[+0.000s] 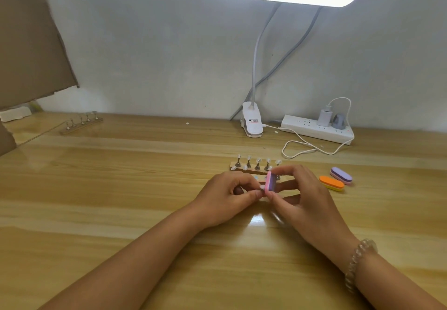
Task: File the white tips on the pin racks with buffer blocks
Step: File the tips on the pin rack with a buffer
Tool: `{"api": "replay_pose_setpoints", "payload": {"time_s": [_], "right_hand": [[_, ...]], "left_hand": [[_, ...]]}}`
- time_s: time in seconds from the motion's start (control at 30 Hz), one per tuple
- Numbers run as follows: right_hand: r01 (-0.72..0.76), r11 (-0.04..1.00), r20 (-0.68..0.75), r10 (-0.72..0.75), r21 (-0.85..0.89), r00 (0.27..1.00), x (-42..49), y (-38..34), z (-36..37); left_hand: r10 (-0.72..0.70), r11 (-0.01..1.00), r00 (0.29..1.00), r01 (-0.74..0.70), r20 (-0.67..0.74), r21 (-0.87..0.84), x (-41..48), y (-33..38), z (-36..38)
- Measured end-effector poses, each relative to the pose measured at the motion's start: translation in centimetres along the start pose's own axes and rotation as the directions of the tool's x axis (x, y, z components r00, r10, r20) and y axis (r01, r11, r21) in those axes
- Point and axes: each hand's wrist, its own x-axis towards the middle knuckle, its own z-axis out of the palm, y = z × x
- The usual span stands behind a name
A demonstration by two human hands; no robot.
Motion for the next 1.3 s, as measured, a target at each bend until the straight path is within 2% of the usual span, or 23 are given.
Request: {"api": "replay_pose_setpoints", "payload": {"time_s": [0.13,0.2,0.33,0.63,0.7,0.8,0.97,1.17,1.3], "right_hand": [[0.091,0.990,0.040,-0.088,-0.109,0.995,-0.44,-0.53,0.34],[0.123,0.986,0.074,-0.116,-0.110,0.991,-0.55,-0.59,0.31],[0.002,1.000,0.003,-0.002,-0.021,1.000,0.00,-0.22,0.26],[-0.048,0.996,-0.057,0.043,-0.074,0.997,0.17,0.27,0.36],[-0.016,0.991,-0.054,0.009,-0.133,0.998,-0.07,0.22,0.40],[0.122,0.955,0.012,-0.123,-0.269,0.992,-0.34,-0.18,0.52],[0.171,0.948,0.065,-0.160,-0.267,0.985,-0.11,-0.14,0.10],[0.050,0.969,-0.002,-0.052,-0.243,0.999,0.12,0.33,-0.07],[0.049,0.963,-0.005,-0.052,-0.265,0.999,0.11,0.28,0.03]], "left_hand": [[0.011,1.000,1.000,-0.011,0.006,0.027,-0.14,0.01,-0.14],[0.007,0.999,1.000,-0.008,0.015,0.040,-0.21,0.10,-0.13],[-0.009,0.998,1.000,0.009,0.008,0.054,-0.17,0.22,-0.01],[-0.007,0.996,1.000,0.007,0.001,0.092,-0.10,0.18,-0.04],[-0.003,0.996,1.000,0.003,0.002,0.086,-0.17,0.08,-0.06],[0.006,0.997,1.000,-0.007,0.015,0.075,-0.24,-0.04,-0.12],[0.009,0.997,1.000,-0.011,0.021,0.070,-0.21,-0.09,-0.14],[0.007,0.996,1.000,-0.008,0.007,0.093,-0.05,0.03,0.01],[0.014,0.996,1.000,-0.014,0.005,0.089,-0.18,0.05,-0.02]]}}
